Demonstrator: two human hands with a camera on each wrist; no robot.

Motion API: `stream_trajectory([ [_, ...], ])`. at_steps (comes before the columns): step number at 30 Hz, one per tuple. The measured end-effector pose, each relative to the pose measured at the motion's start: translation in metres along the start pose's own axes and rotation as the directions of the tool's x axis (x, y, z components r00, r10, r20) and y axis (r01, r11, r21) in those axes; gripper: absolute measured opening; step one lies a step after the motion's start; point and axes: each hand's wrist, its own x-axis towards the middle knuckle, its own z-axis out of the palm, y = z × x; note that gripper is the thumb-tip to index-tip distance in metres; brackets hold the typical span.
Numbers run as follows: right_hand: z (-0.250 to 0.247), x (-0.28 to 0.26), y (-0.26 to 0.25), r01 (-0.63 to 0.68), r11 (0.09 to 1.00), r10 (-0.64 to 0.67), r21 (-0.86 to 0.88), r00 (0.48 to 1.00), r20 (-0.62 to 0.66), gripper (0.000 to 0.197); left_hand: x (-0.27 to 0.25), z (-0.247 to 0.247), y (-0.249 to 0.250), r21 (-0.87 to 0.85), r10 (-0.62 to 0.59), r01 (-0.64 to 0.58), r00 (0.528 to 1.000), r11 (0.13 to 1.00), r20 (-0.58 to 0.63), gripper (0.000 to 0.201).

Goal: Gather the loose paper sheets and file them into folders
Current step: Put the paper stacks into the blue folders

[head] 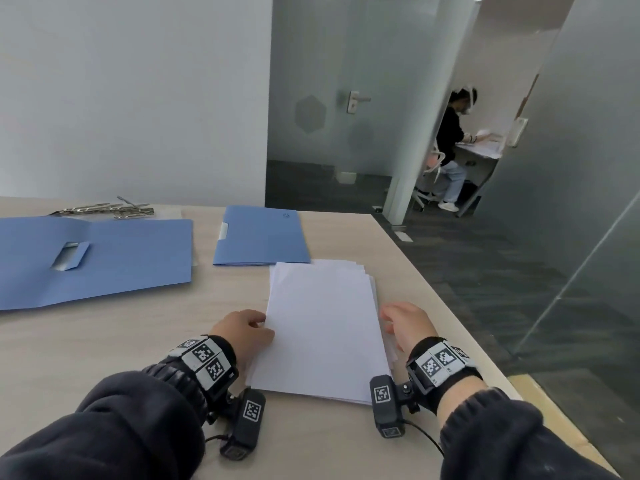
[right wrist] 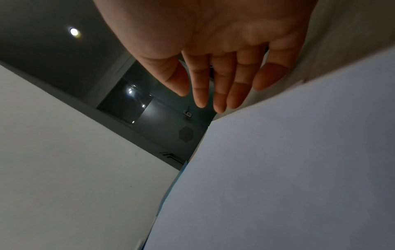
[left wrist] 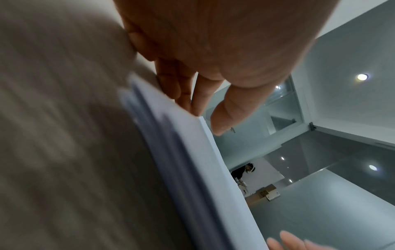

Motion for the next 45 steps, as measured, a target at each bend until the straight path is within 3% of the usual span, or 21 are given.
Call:
stream_trajectory([
  [2,0.0,0.003,0.009,-0.012,0.999,0.011,0.05,1.0,0.027,0.015,0.0,0.001,-0.002,-0.031,-0.018,0.017,0.999,0.999,-0.029,0.035],
  [4,0.0,0.004,0.016,-0.011,0.993,0.005,0.119,0.999,0.05,0.013,-0.002,0.0,-0.003,-0.052,-0.031,0.028,0.998,0.998,-0.048,0.037],
  [24,-0.009,-0.007,0.018,0.006,0.973,-0.038,0.23,0.991,0.132,0.015,0.011,0.004,-0.014,-0.096,-0.02,0.014,0.998,0.995,-0.063,0.027],
  [42,-0.007,-0.001,0.022,0.015,0.99,-0.041,0.139,0.982,0.186,0.012,0.009,0.005,-0.013,-0.111,-0.024,0.017,0.998,0.994,-0.063,0.026],
  [45,-0.009,-0.003,0.02,0.021,0.993,-0.047,0.119,0.973,0.225,0.015,0.01,0.004,-0.014,-0.09,-0.016,0.01,0.997,0.996,-0.072,0.041],
])
